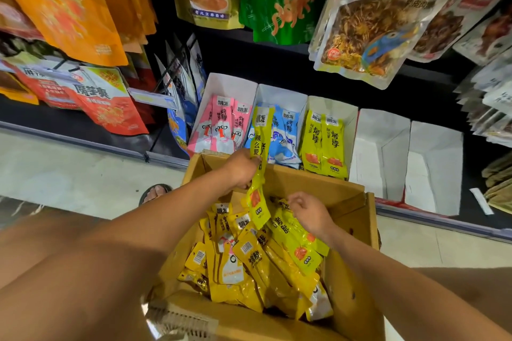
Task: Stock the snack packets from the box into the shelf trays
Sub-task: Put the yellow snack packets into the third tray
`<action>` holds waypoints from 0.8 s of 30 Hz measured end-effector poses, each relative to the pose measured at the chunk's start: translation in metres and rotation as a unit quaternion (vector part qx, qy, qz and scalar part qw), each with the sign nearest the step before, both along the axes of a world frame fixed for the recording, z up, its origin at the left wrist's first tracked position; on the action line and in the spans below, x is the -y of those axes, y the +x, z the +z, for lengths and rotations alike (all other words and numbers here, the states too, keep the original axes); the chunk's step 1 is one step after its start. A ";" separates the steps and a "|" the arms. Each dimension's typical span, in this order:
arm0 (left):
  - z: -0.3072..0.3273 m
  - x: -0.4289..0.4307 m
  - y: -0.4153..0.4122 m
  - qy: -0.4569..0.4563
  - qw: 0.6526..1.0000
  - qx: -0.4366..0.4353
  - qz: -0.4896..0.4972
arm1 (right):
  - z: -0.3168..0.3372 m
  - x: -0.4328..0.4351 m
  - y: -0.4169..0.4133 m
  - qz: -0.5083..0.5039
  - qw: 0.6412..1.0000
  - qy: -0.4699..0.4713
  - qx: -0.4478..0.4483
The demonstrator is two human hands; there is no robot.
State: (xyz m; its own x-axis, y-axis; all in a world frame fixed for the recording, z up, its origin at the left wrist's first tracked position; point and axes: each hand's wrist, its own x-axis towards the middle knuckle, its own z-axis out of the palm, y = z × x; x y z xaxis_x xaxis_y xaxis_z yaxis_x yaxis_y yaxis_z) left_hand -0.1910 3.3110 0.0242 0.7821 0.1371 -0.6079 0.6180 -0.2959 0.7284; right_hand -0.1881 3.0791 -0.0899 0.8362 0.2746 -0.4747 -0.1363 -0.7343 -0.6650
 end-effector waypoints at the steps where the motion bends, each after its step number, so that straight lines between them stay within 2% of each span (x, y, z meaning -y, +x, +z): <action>1: -0.003 -0.002 0.000 0.000 1.000 -0.009 0.000 | -0.014 0.006 -0.003 0.008 0.999 -0.044 -0.004; 5: -0.008 -0.009 -0.004 0.029 0.999 -0.034 0.008 | -0.063 0.022 -0.014 0.047 0.985 -0.165 -0.022; 8: -0.007 -0.015 -0.010 0.035 0.999 -0.031 0.013 | -0.093 0.024 -0.020 0.059 0.977 -0.194 -0.065; 11: -0.012 -0.020 -0.014 0.028 0.999 -0.043 0.010 | -0.113 0.019 -0.025 0.018 0.974 -0.201 -0.099; 18: -0.023 -0.033 -0.026 0.011 0.999 -0.043 -0.021 | -0.134 0.004 -0.034 0.046 0.941 -0.326 -0.081; 24: -0.020 -0.040 -0.027 0.027 0.998 -0.048 -0.024 | -0.120 0.000 -0.019 0.059 0.943 -0.315 -0.091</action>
State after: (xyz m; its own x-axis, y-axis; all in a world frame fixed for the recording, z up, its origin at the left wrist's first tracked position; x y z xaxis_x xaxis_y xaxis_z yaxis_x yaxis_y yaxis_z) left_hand -0.2176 3.3506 0.0038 0.7273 0.1363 -0.6727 0.6684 -0.3636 0.6489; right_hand -0.2073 3.0795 -0.2100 0.7066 -0.0243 -0.7072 -0.0987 -0.9930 -0.0645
